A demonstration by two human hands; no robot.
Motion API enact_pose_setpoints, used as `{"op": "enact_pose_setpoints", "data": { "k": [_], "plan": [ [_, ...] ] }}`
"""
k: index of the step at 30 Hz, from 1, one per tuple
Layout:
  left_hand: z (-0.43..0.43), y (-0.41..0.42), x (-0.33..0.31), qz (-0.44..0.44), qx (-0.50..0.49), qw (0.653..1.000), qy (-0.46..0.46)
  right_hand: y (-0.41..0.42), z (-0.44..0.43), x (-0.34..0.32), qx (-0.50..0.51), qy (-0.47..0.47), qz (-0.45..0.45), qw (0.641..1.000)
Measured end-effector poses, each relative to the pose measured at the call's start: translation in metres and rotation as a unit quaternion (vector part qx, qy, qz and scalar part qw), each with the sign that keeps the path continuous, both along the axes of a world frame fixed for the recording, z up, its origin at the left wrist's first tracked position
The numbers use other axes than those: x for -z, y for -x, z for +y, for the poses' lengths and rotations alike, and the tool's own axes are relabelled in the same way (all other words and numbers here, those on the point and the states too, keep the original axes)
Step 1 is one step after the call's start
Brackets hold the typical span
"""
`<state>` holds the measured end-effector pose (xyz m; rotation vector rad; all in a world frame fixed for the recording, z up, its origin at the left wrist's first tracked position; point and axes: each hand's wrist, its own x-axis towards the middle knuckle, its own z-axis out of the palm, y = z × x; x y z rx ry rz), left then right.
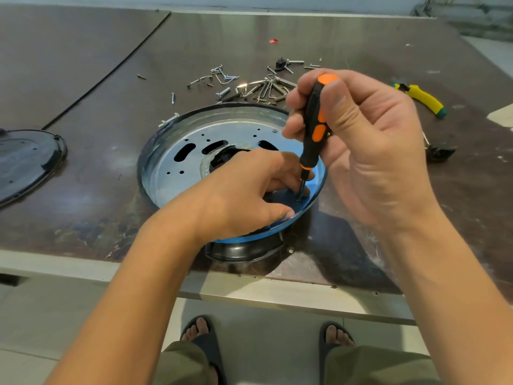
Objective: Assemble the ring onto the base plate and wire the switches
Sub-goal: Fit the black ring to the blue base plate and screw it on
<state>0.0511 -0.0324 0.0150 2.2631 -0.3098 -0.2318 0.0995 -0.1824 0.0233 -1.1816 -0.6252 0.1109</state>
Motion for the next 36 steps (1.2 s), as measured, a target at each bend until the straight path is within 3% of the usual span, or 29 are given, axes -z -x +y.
{"op": "enact_pose_setpoints", "data": {
  "k": [8,13,15,18,21,23,24,27,28,36],
  "plan": [
    [0.001,0.001,0.003,0.013,-0.015,1.000,0.020,0.003,0.005,0.001,0.016,-0.031,0.006,0.999],
    [0.000,0.003,0.003,0.004,-0.029,1.000,-0.010,-0.013,-0.019,-0.012,-0.002,-0.166,0.066,0.984],
    [-0.001,0.005,0.002,-0.008,-0.031,0.999,-0.032,-0.027,-0.039,-0.015,0.027,-0.157,0.080,0.984],
    [-0.004,0.005,-0.001,-0.042,-0.028,0.995,-0.083,-0.047,-0.068,-0.010,0.110,-0.057,0.081,0.989],
    [-0.010,0.004,-0.002,-0.075,-0.015,0.986,-0.147,-0.054,-0.095,-0.005,0.118,0.055,0.054,0.990],
    [-0.014,0.003,-0.002,-0.096,-0.004,0.979,-0.180,-0.054,-0.104,0.001,0.137,0.200,-0.004,0.970],
    [-0.016,0.003,-0.001,-0.096,0.001,0.977,-0.190,-0.055,-0.107,0.008,0.164,0.307,-0.041,0.937],
    [-0.016,0.004,0.003,-0.066,0.015,0.975,-0.210,-0.063,-0.111,0.026,0.239,0.570,-0.111,0.778],
    [-0.015,0.004,0.004,-0.058,0.019,0.975,-0.215,-0.064,-0.111,0.028,0.234,0.601,-0.096,0.758],
    [-0.014,0.003,0.011,-0.077,-0.002,0.969,-0.236,-0.079,-0.130,0.041,0.263,0.646,0.004,0.717]
  ]
}}
